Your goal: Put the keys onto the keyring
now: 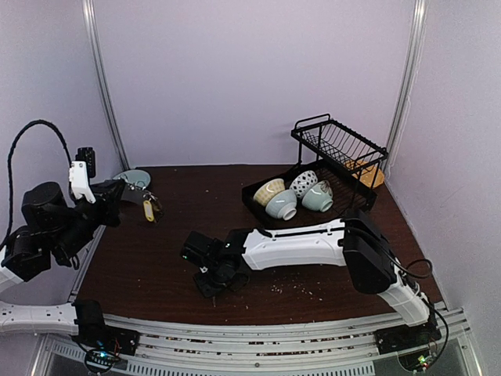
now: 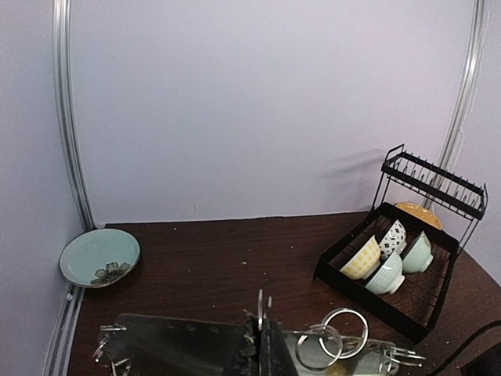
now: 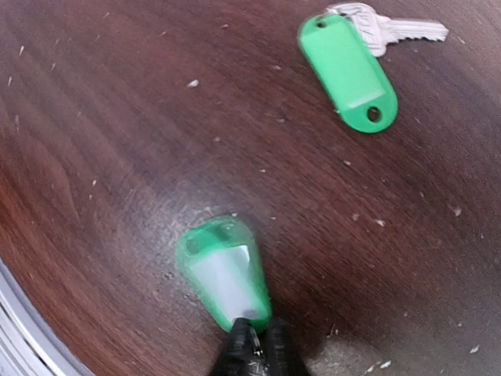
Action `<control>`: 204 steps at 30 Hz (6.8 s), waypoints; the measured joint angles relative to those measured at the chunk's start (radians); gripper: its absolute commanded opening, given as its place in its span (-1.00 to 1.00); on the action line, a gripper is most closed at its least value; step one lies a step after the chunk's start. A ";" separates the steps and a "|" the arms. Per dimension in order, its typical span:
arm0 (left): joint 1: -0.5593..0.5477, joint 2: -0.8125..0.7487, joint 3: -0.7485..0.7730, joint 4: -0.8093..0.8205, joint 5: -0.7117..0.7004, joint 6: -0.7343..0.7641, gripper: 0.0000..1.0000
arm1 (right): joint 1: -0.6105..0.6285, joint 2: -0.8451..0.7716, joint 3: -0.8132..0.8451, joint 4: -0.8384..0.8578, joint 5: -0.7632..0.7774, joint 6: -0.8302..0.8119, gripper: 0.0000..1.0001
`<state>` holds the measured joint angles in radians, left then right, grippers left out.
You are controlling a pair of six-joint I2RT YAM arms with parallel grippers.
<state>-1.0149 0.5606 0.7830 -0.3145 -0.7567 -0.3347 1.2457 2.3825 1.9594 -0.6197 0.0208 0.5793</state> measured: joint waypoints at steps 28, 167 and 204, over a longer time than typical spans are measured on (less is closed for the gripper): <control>0.000 0.253 -0.065 0.168 0.417 0.145 -1.00 | -0.018 -0.577 -0.664 -0.110 -0.209 -0.554 -1.00; 0.000 0.290 -0.040 0.142 0.349 0.101 -1.00 | -0.293 -0.680 -1.207 0.756 -0.436 -0.637 -0.91; -0.003 0.368 -0.040 0.254 0.530 0.233 -1.00 | -0.290 -1.054 -1.032 0.538 -0.373 -0.496 -1.00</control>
<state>-1.0183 0.9283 0.7429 -0.0601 -0.2268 -0.1017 0.9554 1.3285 0.9272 -0.0814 -0.3519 0.0830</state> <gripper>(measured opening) 0.005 0.016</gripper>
